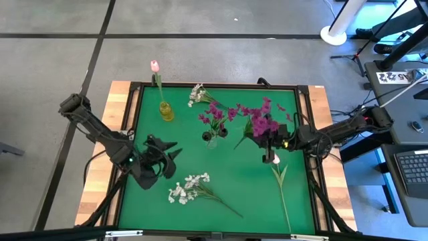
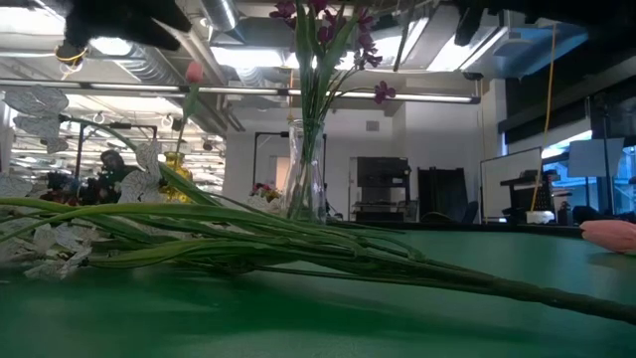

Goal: Sort flowers into vase by color
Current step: Put the violet flowers into the transparent vase

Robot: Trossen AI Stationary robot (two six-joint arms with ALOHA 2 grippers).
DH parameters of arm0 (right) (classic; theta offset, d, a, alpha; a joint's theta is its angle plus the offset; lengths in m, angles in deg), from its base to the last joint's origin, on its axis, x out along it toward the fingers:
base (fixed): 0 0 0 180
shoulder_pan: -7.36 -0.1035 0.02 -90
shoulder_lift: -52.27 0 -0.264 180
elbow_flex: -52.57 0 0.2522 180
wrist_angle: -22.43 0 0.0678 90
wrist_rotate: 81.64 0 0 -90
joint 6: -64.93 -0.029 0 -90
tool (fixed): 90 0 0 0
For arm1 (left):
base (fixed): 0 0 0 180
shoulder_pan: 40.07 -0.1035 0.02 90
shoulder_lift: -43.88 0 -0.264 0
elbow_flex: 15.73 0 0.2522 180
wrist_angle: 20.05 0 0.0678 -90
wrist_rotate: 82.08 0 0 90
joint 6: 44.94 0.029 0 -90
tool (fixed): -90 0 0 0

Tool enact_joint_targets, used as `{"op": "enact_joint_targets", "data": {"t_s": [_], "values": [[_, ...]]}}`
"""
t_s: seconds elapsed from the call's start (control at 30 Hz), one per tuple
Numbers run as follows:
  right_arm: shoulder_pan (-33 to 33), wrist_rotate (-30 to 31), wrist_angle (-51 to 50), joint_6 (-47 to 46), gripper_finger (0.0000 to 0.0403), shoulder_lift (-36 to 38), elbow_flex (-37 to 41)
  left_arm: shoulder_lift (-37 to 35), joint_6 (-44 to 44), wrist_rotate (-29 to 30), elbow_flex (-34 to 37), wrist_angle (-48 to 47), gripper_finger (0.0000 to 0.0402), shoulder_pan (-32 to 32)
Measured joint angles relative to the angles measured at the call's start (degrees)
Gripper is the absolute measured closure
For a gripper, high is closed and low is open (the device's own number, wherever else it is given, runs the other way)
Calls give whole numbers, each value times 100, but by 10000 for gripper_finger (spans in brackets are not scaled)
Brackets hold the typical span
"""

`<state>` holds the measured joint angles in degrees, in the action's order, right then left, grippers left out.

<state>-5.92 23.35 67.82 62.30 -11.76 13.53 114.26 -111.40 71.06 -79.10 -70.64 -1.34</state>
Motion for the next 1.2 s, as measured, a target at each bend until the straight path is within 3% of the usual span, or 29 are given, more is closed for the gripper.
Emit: {"op": "enact_joint_targets", "data": {"t_s": [0.23, 0.5, 0.67, 0.87, 1.2], "values": [[271, -110, 258, 162, 392, -142, 0, -38, 2319, -1064, 1210, 3456, 244, -415], [706, -166, 1391, 313, 392, -1142, 0, -38, 4107, -2338, 2012, 6300, 244, -961], [962, -512, 2045, 497, 394, -1637, -168, -183, 4578, -2538, 2153, 6588, 244, -1229], [1123, -1022, 1847, 628, 394, -2055, -650, -808, 4819, -2861, 2531, 6592, 244, -1465], [1118, -994, 1436, 944, 394, -2613, -981, -2295, 5120, -2969, 3855, 7949, 244, -1483]]}}
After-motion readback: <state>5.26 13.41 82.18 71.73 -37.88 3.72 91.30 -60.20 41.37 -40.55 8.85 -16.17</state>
